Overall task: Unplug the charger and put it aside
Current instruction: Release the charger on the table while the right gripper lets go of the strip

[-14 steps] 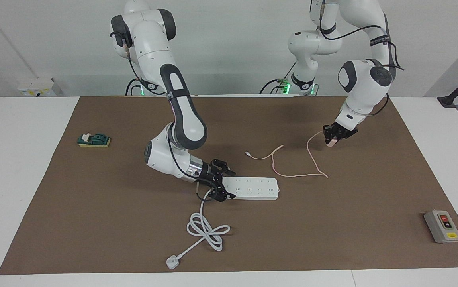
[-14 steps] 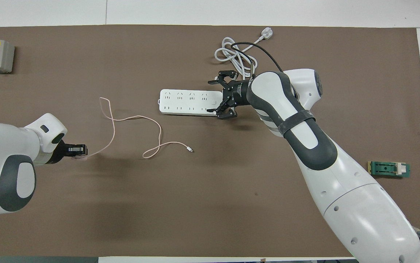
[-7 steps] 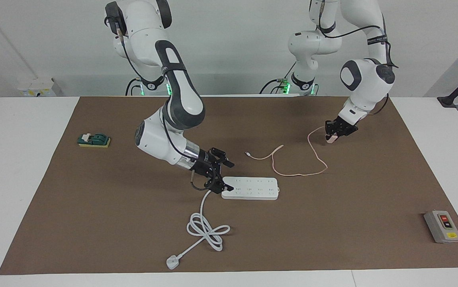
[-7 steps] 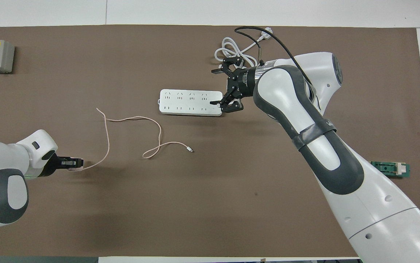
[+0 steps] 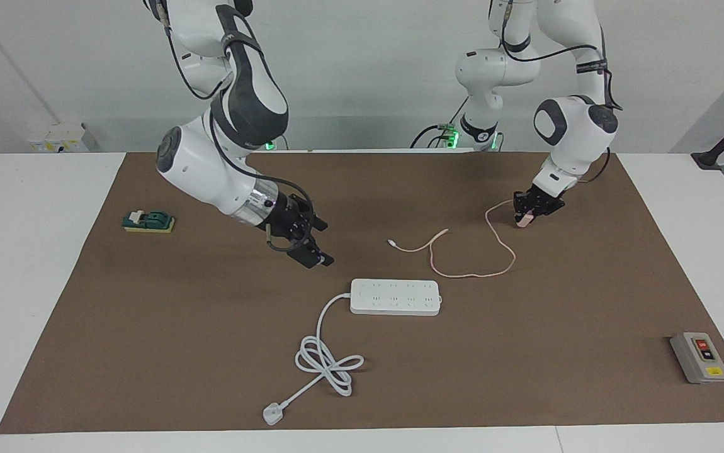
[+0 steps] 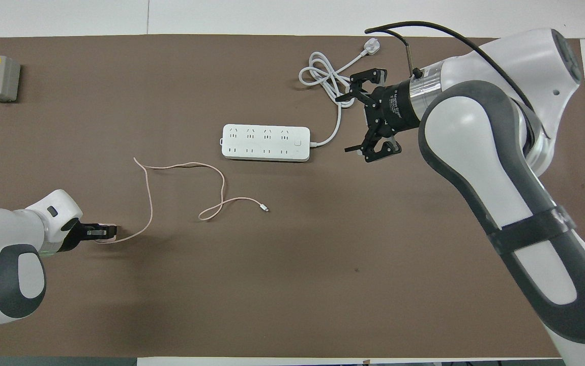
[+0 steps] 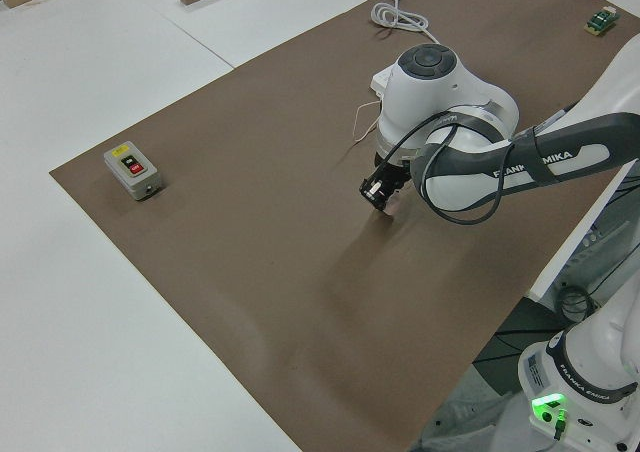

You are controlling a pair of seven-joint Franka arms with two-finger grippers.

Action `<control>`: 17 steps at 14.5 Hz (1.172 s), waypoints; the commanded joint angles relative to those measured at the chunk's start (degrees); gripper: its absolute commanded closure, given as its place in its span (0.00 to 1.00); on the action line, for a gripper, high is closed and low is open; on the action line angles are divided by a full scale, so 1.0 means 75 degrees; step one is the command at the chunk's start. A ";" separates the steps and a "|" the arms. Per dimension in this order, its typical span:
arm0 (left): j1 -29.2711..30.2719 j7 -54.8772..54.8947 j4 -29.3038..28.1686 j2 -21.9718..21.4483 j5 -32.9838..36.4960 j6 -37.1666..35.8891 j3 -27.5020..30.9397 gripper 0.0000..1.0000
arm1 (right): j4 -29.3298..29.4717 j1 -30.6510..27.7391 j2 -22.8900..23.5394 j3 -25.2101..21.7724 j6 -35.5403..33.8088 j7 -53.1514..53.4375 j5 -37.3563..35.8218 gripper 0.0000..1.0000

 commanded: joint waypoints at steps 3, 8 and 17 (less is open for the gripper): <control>0.0559 0.0466 -0.0046 -0.0032 -0.0156 0.0170 -0.0015 0.00 | -0.0252 -0.0482 -0.0718 0.0069 -0.0761 -0.1615 -0.1387 0.00; 0.0970 0.0620 0.0983 0.0272 -0.0074 -0.0730 0.0020 0.00 | -0.0217 -0.1208 -0.1386 0.0069 -0.1605 -0.5163 -0.2711 0.00; 0.1287 -0.0786 0.3736 0.0179 0.0875 -0.3858 0.0009 0.00 | -0.0006 -0.1912 -0.2370 0.0058 -0.2952 -0.9223 -0.4295 0.00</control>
